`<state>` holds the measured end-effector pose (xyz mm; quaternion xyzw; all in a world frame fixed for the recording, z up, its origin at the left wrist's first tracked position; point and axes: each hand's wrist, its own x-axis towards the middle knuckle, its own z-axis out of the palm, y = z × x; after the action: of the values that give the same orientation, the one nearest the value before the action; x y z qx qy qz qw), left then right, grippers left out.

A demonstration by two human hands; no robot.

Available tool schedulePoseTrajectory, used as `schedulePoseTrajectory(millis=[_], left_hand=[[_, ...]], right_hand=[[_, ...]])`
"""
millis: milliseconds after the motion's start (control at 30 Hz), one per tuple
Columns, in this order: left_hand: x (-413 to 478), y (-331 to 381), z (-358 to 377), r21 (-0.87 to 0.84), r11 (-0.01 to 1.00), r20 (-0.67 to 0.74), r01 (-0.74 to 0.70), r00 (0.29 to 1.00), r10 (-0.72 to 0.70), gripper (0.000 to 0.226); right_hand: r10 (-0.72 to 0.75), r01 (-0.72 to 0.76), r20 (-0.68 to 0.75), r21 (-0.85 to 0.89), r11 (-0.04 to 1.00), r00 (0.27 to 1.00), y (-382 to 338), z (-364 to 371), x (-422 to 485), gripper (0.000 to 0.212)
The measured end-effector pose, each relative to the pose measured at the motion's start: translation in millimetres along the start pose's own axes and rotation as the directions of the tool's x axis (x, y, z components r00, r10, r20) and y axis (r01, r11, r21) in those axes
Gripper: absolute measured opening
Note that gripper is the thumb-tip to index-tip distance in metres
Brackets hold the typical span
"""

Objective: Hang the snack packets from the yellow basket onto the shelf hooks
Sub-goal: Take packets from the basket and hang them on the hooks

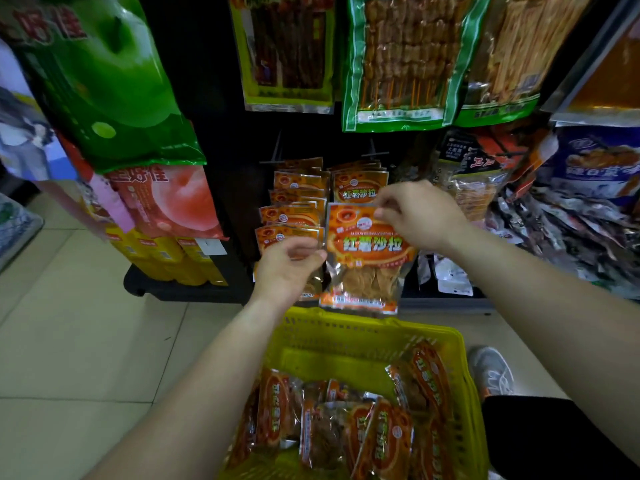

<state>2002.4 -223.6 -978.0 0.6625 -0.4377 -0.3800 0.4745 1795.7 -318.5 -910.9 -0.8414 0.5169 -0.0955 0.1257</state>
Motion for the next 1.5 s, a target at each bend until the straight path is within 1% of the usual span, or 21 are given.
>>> schedulePoseTrajectory(millis=[100, 167, 267, 367, 433, 533, 633, 733, 800, 867, 900, 933, 967, 1000, 1033, 1067, 1133, 1200, 1300, 1367, 1500], left_hand=[[24, -19, 15, 0.09, 0.996, 0.074, 0.009, 0.997, -0.016, 0.017], [40, -39, 34, 0.148, 0.989, 0.127, 0.016, 0.991, -0.035, 0.021], [65, -70, 70, 0.206, 0.977, 0.197, 0.048, 0.976, -0.089, 0.022], [90, -94, 107, 0.313, 0.948, 0.281, 0.054, 0.949, -0.147, 0.043], [109, -105, 131, 0.355, 0.933, 0.269, 0.063, 0.948, -0.167, 0.055], [140, -123, 160, 0.416, 0.909, 0.235, 0.031, 0.962, -0.141, 0.062], [163, -145, 181, 0.47, 0.882, 0.231, 0.026, 0.961, -0.152, 0.068], [182, -165, 192, 0.539, 0.843, 0.242, 0.007, 0.956, -0.163, 0.074], [190, -175, 195, 0.577, 0.816, 0.246, -0.028, 0.959, -0.142, 0.075], [195, -183, 196, 0.596, 0.801, 0.249, -0.064, 0.962, -0.109, 0.072], [197, -186, 197, 0.6, 0.795, 0.252, -0.083, 0.964, -0.089, 0.071], [199, -189, 197, 0.602, 0.792, 0.257, -0.101, 0.964, -0.072, 0.07], [201, -191, 197, 0.6, 0.792, 0.263, -0.113, 0.963, -0.062, 0.069], [203, -193, 198, 0.593, 0.797, 0.269, -0.116, 0.961, -0.06, 0.069], [206, -194, 198, 0.582, 0.805, 0.273, -0.115, 0.96, -0.061, 0.07], [207, -195, 198, 0.571, 0.813, 0.279, -0.113, 0.958, -0.063, 0.071], [210, -198, 199, 0.561, 0.819, 0.294, -0.121, 0.954, -0.06, 0.074], [212, -202, 200, 0.562, 0.814, 0.299, -0.144, 0.954, -0.038, 0.076], [217, -205, 203, 0.555, 0.816, 0.302, -0.162, 0.953, -0.016, 0.078], [219, -205, 204, 0.56, 0.81, 0.313, -0.172, 0.95, -0.014, 0.079], [210, -201, 196, 0.55, 0.818, 0.331, -0.168, 0.943, -0.029, 0.077]], right_hand=[[0.046, -0.046, 0.011, -0.04, 0.998, 0.999, 15, 20, 38, 0.02], [0.068, -0.065, 0.036, -0.067, 0.996, 0.997, 27, 42, 62, 0.022], [0.106, -0.103, 0.022, -0.094, 0.99, 0.994, 47, 76, 100, 0.027], [0.167, -0.164, 0.035, -0.083, 0.983, 0.985, 72, 108, 135, 0.027], [0.176, -0.171, 0.062, -0.079, 0.982, 0.982, 89, 124, 157, 0.026], [0.145, -0.142, 0.047, -0.076, 0.987, 0.988, 109, 143, 181, 0.025], [0.12, -0.12, -0.01, -0.039, 0.992, 0.993, 122, 162, 197, 0.024], [0.076, -0.083, -0.071, -0.099, 0.992, 0.995, 132, 171, 206, 0.037], [0.013, -0.05, -0.215, -0.166, 0.985, 0.977, 135, 171, 196, 0.05], [-0.05, -0.007, -0.366, -0.152, 0.988, 0.929, 135, 176, 176, 0.045], [-0.037, -0.002, -0.36, -0.106, 0.994, 0.932, 135, 182, 167, 0.036], [0.016, -0.025, -0.285, -0.028, 0.999, 0.958, 136, 189, 159, 0.028], [0.096, -0.089, -0.138, 0.053, 0.995, 0.986, 135, 198, 154, 0.023], [0.169, -0.173, 0.039, 0.097, 0.98, 0.985, 135, 206, 150, 0.023], [0.223, -0.245, 0.188, 0.105, 0.964, 0.956, 137, 213, 149, 0.026], [0.256, -0.296, 0.294, 0.101, 0.95, 0.921, 139, 221, 149, 0.031], [0.258, -0.324, 0.422, 0.093, 0.941, 0.869, 143, 231, 149, 0.047], [0.234, -0.327, 0.438, 0.149, 0.933, 0.868, 147, 240, 152, 0.06], [0.252, -0.364, 0.362, 0.286, 0.886, 0.897, 153, 246, 156, 0.072], [0.261, -0.383, 0.357, 0.33, 0.863, 0.897, 156, 248, 156, 0.082], [0.258, -0.374, 0.338, 0.344, 0.861, 0.905, 155, 244, 148, 0.076]])
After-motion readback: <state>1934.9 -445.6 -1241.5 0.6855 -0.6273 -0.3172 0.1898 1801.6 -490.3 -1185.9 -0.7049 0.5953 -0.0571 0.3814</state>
